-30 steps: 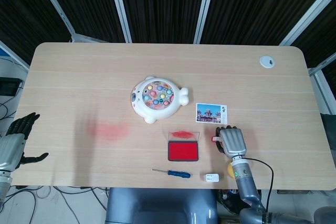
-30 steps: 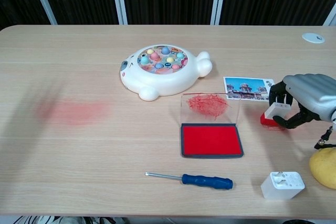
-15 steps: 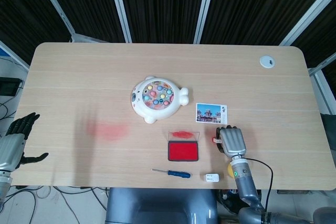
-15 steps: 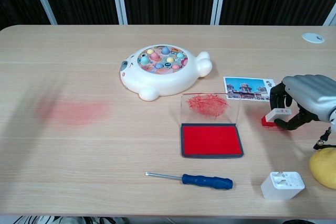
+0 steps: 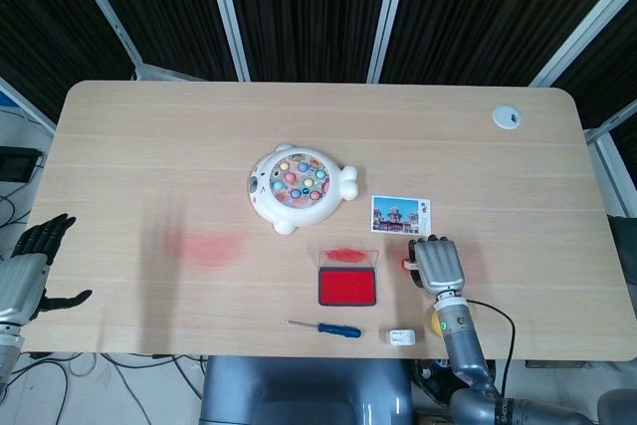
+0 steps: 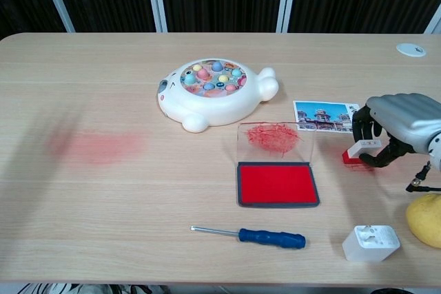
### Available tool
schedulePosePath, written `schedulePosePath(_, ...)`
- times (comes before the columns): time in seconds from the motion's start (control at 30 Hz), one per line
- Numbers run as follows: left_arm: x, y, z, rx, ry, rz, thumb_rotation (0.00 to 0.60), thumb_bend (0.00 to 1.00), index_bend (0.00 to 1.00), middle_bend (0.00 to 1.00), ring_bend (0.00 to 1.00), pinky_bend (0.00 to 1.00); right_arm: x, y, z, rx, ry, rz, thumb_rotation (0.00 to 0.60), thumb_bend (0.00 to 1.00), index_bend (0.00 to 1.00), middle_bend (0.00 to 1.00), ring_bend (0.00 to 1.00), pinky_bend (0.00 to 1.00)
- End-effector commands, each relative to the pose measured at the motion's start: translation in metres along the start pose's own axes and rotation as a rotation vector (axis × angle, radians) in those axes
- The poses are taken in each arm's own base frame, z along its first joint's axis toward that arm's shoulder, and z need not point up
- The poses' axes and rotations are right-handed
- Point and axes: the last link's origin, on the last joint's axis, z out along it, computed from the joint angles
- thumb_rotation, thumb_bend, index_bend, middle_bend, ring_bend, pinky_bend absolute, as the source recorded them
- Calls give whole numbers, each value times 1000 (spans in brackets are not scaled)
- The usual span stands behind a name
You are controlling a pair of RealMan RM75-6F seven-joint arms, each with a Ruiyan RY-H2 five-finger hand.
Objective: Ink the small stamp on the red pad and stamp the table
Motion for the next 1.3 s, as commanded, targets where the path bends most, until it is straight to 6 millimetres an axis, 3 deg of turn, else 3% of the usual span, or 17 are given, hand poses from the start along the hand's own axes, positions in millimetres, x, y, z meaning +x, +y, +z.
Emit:
schedulePosePath(0.03, 0, 0, 0, 1, -1, 0, 600, 0, 0, 0, 0, 0, 1, -1, 1, -5, -14, -8, 600, 357, 684, 514, 399, 457)
schedulePosePath(0.77, 0, 0, 0, 1, -1, -3, 600, 0, 0, 0, 0, 0, 7, -7, 2, -14, -24, -26, 600, 334, 607, 456, 376, 437)
schedulePosePath(1.17, 1, -1, 0, 4, -7, -2, 600, 0, 0, 0, 0, 0, 11, -9, 1, -18, -31, -40, 600, 289, 390, 330, 309, 373)
schedulePosePath(1.3, 1, -1, 0, 4, -6, -3, 600, 0, 0, 0, 0, 0, 11, -10, 1, -22, -32, -42, 600, 224, 202, 185, 188, 307)
